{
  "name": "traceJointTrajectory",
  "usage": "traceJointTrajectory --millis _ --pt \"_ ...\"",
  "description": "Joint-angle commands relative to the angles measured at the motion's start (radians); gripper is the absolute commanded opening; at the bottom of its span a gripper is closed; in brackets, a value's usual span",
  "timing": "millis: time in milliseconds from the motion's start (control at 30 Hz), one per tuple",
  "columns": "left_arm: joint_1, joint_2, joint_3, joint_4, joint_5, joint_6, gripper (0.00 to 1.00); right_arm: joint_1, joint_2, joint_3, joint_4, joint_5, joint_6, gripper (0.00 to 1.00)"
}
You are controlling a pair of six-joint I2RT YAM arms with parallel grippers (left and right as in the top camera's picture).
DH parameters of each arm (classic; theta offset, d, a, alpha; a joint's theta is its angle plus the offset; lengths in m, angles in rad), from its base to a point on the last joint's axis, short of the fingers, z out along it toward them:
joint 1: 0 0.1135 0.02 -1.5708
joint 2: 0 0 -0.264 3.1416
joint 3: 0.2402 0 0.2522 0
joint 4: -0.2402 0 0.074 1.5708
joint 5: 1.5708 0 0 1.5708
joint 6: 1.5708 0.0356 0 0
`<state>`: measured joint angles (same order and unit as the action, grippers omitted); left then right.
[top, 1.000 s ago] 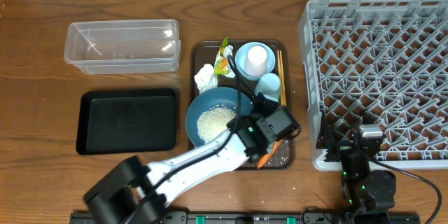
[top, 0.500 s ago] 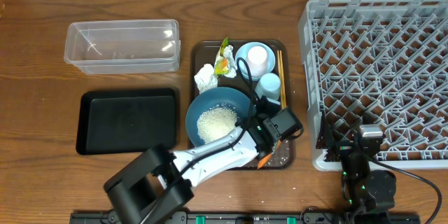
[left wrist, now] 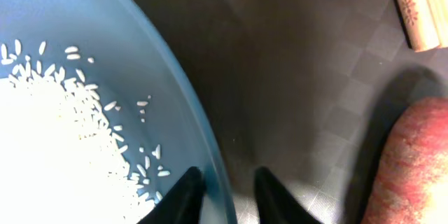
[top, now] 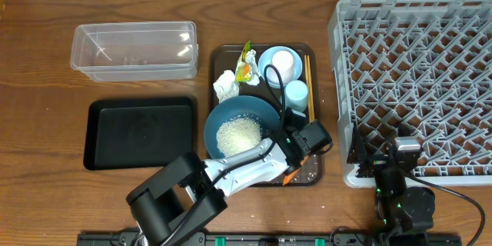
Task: Sort waste into correct bins and load items into the dishwasher rack
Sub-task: 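Lift the blue bowl with the left gripper and carry it left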
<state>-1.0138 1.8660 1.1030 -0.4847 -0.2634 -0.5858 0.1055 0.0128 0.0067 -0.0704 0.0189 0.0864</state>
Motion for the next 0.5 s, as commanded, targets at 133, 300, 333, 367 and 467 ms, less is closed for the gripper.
traceJointTrajectory --millis 133,300,333,367,467 --pt "0.003 0.007 0.014 -0.003 -0.022 -0.002 0.06 0.025 0.0 -0.001 -0.004 0.0 -0.013 0.99" --pt "0.002 -0.02 0.016 -0.004 -0.022 0.011 0.06 0.025 0.0 -0.001 -0.004 0.0 -0.013 0.99" --pt "0.002 -0.031 0.017 -0.004 -0.022 0.018 0.06 0.025 0.0 -0.001 -0.004 0.0 -0.013 0.99" --pt "0.002 -0.042 0.017 -0.005 -0.022 0.018 0.06 0.025 0.0 -0.001 -0.004 0.0 -0.013 0.99" --pt "0.002 -0.079 0.018 -0.013 -0.022 0.032 0.06 0.025 0.0 -0.001 -0.004 0.0 -0.013 0.99"
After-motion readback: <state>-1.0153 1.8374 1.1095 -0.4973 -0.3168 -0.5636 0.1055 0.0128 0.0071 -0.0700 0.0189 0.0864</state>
